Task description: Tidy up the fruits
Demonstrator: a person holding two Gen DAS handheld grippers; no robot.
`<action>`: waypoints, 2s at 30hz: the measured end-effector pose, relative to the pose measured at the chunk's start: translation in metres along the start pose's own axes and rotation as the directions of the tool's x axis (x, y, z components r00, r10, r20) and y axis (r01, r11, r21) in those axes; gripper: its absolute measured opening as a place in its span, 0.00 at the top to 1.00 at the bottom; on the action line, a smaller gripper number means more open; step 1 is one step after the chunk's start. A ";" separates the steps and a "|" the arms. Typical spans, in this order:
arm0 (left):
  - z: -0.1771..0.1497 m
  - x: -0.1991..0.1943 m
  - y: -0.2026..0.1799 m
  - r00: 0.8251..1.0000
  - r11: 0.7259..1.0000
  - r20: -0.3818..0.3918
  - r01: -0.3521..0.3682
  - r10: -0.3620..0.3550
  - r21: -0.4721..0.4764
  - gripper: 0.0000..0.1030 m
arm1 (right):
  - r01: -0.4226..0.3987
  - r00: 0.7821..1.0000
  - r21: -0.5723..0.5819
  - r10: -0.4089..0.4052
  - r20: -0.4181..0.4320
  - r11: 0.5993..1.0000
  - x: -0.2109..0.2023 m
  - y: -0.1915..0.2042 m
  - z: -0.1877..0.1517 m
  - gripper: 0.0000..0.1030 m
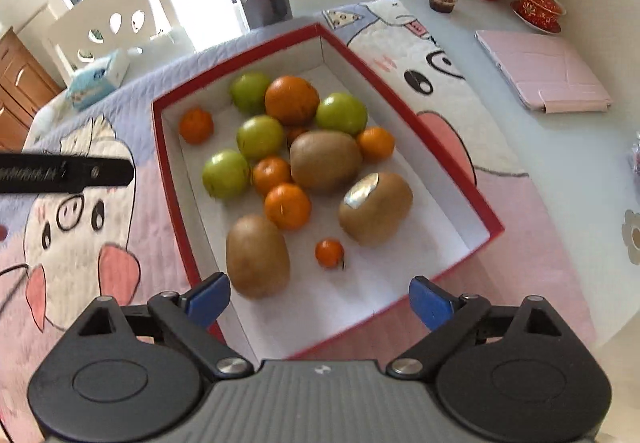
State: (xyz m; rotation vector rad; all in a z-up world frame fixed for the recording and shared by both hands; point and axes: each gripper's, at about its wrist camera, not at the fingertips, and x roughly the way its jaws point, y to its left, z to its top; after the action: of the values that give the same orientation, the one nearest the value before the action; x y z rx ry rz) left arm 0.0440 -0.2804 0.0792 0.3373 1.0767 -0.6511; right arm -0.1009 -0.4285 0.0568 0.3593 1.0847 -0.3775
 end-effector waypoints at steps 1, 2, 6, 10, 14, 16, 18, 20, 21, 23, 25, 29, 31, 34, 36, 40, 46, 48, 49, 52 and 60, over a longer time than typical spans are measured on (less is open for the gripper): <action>-0.006 0.000 -0.001 1.000 1.000 -0.005 -0.004 0.004 0.000 0.06 | 0.000 1.000 0.002 0.000 -0.003 1.000 0.001 0.001 -0.004 0.06; -0.010 0.001 -0.003 1.000 1.000 -0.011 -0.011 0.011 0.003 0.06 | 0.003 1.000 0.006 -0.003 -0.009 1.000 0.002 0.002 -0.007 0.06; -0.022 0.003 -0.004 0.999 0.999 -0.029 -0.038 0.039 0.016 0.06 | 0.021 1.000 0.011 -0.021 -0.016 1.000 0.005 0.005 -0.018 0.06; -0.027 0.000 -0.001 0.998 0.999 -0.027 -0.052 0.052 -0.005 0.06 | 0.065 0.998 -0.008 -0.065 -0.003 0.998 0.002 0.007 -0.021 0.06; -0.029 0.001 -0.001 0.998 0.998 -0.035 -0.059 0.059 -0.003 0.06 | 0.070 0.998 0.010 -0.070 0.012 0.998 0.000 0.001 -0.020 0.06; -0.029 0.001 -0.001 0.997 0.998 -0.042 -0.059 0.059 -0.005 0.06 | 0.066 0.998 0.020 -0.066 0.017 0.998 -0.002 -0.002 -0.019 0.06; -0.029 0.002 0.000 0.997 0.998 -0.047 -0.059 0.058 -0.009 0.06 | 0.067 0.997 0.020 -0.068 0.021 0.998 -0.002 -0.002 -0.018 0.06; -0.029 0.002 -0.001 0.997 0.998 -0.047 -0.063 0.063 -0.006 0.06 | 0.068 0.997 0.017 -0.069 0.024 0.998 -0.003 -0.002 -0.018 0.06; -0.029 0.002 -0.001 0.997 0.998 -0.047 -0.066 0.065 -0.005 0.06 | 0.067 0.997 0.015 -0.067 0.024 0.998 -0.003 -0.001 -0.017 0.06; -0.030 0.002 -0.001 0.996 0.998 -0.045 -0.070 0.070 -0.004 0.06 | 0.069 0.997 0.015 -0.070 0.031 0.997 -0.003 -0.001 -0.017 0.06; -0.030 0.002 -0.001 0.996 0.997 -0.048 -0.077 0.077 -0.002 0.06 | 0.057 0.998 0.021 -0.058 0.030 0.998 -0.003 -0.001 -0.017 0.06; -0.031 0.003 0.000 0.995 0.997 -0.056 -0.080 0.080 -0.002 0.06 | 0.054 0.998 0.016 -0.055 0.030 0.998 -0.002 0.002 -0.016 0.06; -0.031 0.004 0.000 0.995 0.997 -0.058 -0.081 0.080 -0.002 0.06 | 0.052 0.998 0.014 -0.052 0.032 0.999 -0.002 0.003 -0.016 0.06; -0.031 0.004 0.000 0.995 0.997 -0.059 -0.083 0.083 -0.002 0.06 | 0.047 0.998 0.011 -0.048 0.030 0.999 -0.001 0.004 -0.015 0.06; -0.032 0.005 0.000 0.995 0.996 -0.061 -0.085 0.085 0.000 0.06 | 0.043 0.999 0.008 -0.043 0.029 0.999 0.000 0.005 -0.015 0.06; -0.032 0.006 0.001 0.994 0.996 -0.069 -0.086 0.086 -0.003 0.06 | 0.042 0.999 0.000 -0.042 0.025 0.999 0.001 0.006 -0.015 0.06; -0.033 0.008 -0.001 0.992 0.995 -0.073 -0.101 0.102 0.019 0.06 | 0.028 0.999 -0.002 -0.028 0.021 1.000 0.003 0.007 -0.013 0.06; -0.033 0.007 -0.001 0.992 0.995 -0.069 -0.102 0.103 0.019 0.06 | 0.017 1.000 -0.005 -0.017 0.022 1.000 0.003 0.008 -0.012 0.06; -0.032 0.008 -0.001 0.992 0.995 -0.071 -0.102 0.103 0.019 0.06 | 0.018 1.000 -0.009 -0.018 0.022 1.000 0.003 0.008 -0.012 0.06; -0.033 0.008 0.000 0.992 0.994 -0.068 -0.105 0.107 0.025 0.06 | 0.022 1.000 -0.021 -0.021 0.020 1.000 0.004 0.011 -0.011 0.06; -0.031 0.011 0.003 0.990 0.992 -0.068 -0.120 0.122 0.031 0.06 | 0.027 0.999 -0.029 -0.026 0.021 0.999 0.006 0.010 -0.007 0.06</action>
State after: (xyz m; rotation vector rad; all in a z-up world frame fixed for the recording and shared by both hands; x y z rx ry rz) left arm 0.0271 -0.2646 0.0551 0.4480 1.1057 -0.5492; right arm -0.0991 -0.4169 0.0497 0.3147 1.0748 -0.3875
